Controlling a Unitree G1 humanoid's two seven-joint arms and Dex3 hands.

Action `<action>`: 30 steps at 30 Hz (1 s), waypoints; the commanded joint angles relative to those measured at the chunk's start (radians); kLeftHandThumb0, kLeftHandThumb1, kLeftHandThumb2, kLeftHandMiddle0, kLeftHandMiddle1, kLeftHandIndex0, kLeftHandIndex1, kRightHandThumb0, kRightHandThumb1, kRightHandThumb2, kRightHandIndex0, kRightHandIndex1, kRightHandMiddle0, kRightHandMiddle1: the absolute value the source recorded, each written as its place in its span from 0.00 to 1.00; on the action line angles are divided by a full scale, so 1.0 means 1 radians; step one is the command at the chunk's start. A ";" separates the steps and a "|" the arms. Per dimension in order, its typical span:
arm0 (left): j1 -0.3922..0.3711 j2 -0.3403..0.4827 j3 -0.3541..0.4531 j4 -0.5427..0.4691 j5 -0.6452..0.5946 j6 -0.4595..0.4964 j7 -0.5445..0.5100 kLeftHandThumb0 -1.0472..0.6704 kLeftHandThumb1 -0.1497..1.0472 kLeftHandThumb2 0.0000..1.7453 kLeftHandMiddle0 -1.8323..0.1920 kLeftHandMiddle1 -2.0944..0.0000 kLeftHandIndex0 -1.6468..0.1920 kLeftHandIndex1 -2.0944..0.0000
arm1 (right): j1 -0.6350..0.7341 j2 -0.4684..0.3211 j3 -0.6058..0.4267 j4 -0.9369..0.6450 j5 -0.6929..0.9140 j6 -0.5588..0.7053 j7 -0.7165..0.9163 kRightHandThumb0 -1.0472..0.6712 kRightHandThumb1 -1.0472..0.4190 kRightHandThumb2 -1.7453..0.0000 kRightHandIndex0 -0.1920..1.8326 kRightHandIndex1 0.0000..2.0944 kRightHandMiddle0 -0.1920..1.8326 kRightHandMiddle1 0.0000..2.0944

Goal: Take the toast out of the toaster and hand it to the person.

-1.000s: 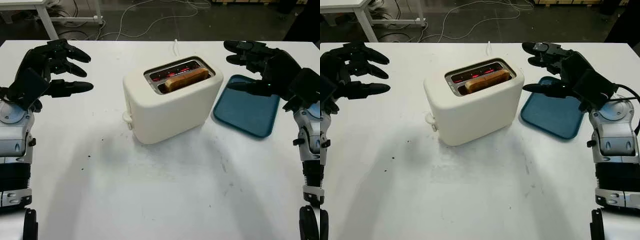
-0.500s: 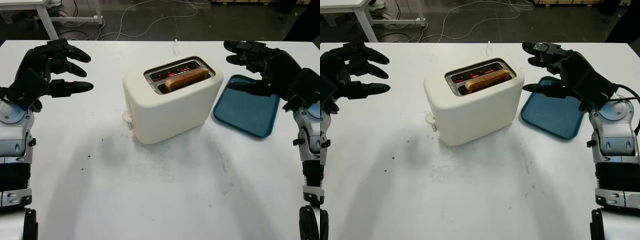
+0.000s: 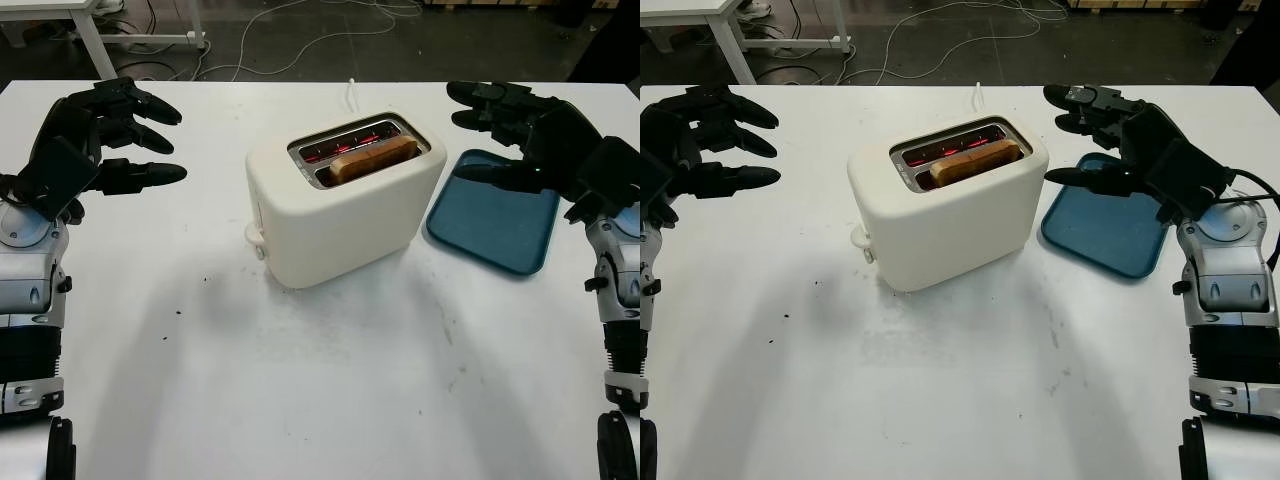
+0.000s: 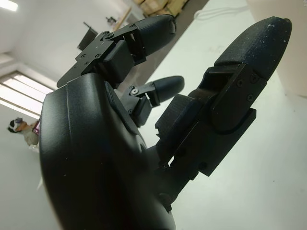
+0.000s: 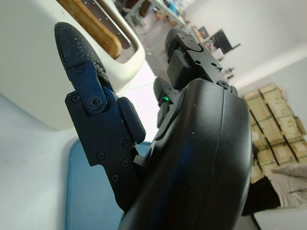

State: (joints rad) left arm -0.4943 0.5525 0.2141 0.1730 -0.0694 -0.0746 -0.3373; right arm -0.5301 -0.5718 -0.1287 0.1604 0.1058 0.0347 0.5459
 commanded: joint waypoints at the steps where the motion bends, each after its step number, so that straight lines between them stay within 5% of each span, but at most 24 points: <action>1: 0.008 -0.005 -0.001 -0.009 -0.002 0.006 0.005 0.00 0.59 0.00 0.59 0.50 0.56 0.54 | 0.006 0.006 -0.003 -0.008 0.004 -0.019 -0.006 0.19 0.19 1.00 0.15 0.28 0.30 0.00; 30: 0.002 -0.009 -0.006 -0.004 0.000 0.004 0.004 0.00 0.60 0.00 0.59 0.50 0.56 0.54 | 0.005 0.009 0.002 -0.045 0.009 0.030 -0.006 0.20 0.20 1.00 0.14 0.28 0.30 0.00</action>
State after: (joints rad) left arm -0.4943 0.5488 0.2125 0.1699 -0.0691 -0.0697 -0.3372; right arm -0.5297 -0.5654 -0.1280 0.1330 0.1096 0.0469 0.5458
